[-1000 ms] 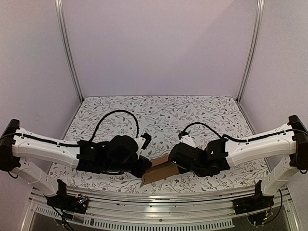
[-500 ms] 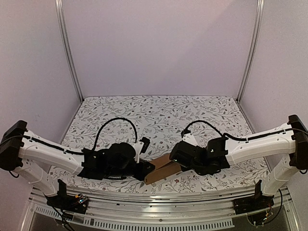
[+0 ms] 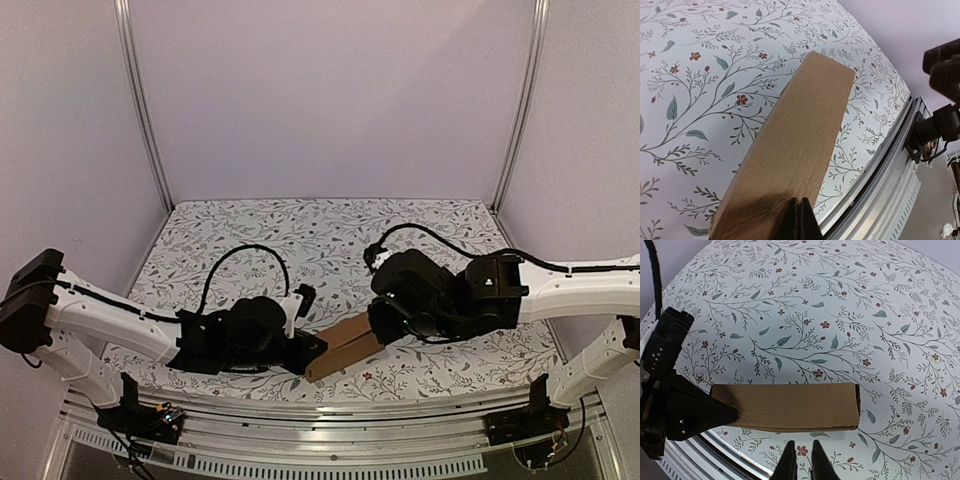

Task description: Fold the paper box

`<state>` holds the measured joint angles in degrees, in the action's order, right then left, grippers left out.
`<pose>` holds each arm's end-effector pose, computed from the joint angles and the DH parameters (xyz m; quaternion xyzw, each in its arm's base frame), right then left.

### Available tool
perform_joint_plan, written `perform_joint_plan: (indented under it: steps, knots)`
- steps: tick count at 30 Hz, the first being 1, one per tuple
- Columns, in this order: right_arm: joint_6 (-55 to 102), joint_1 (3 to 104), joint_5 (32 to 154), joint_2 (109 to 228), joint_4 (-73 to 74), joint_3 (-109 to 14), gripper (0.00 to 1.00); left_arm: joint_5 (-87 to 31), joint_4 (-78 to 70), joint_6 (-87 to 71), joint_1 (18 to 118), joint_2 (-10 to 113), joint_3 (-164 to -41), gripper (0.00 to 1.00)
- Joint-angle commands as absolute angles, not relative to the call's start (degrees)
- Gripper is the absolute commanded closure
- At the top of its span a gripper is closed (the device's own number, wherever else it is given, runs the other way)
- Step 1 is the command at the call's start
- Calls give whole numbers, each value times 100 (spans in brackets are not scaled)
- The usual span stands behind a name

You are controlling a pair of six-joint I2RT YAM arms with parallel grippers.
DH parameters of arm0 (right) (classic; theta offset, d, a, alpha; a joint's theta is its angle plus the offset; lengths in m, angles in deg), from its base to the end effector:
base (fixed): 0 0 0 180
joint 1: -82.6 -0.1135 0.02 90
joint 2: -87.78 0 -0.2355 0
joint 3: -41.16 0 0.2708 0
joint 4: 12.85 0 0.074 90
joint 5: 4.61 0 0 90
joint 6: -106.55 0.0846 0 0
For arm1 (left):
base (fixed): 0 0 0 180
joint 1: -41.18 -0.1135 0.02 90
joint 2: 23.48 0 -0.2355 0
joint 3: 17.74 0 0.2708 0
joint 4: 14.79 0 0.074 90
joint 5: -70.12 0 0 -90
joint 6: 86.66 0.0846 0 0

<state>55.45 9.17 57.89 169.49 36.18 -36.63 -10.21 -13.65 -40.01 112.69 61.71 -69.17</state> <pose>0.1361 0.3205 0.2091 -0.2012 0.9019 0.1309 0.3590 0.1259 -0.3317 0.1076 0.1771 0.8664 -0.3482 0.3111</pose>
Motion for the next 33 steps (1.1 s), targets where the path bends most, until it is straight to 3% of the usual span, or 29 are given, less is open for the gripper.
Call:
perform_joint_plan:
  steps: [1,9,23,33]
  knots:
    - [5402,1134,5676,16874,3654,-3876,100,-1112,-387,-3951,11290,6430,-6676,100]
    - [5224,1600,5746,17318,2970,-3663,100,-1114,-327,-3969,11290,6366,-6680,100]
    - [6031,1576,5884,18252,2304,-2248,100,-1122,-234,-3965,11290,6413,-6773,100]
    - [5755,1563,5696,17895,2607,-2823,100,-1077,162,-3752,11236,6246,-7165,100]
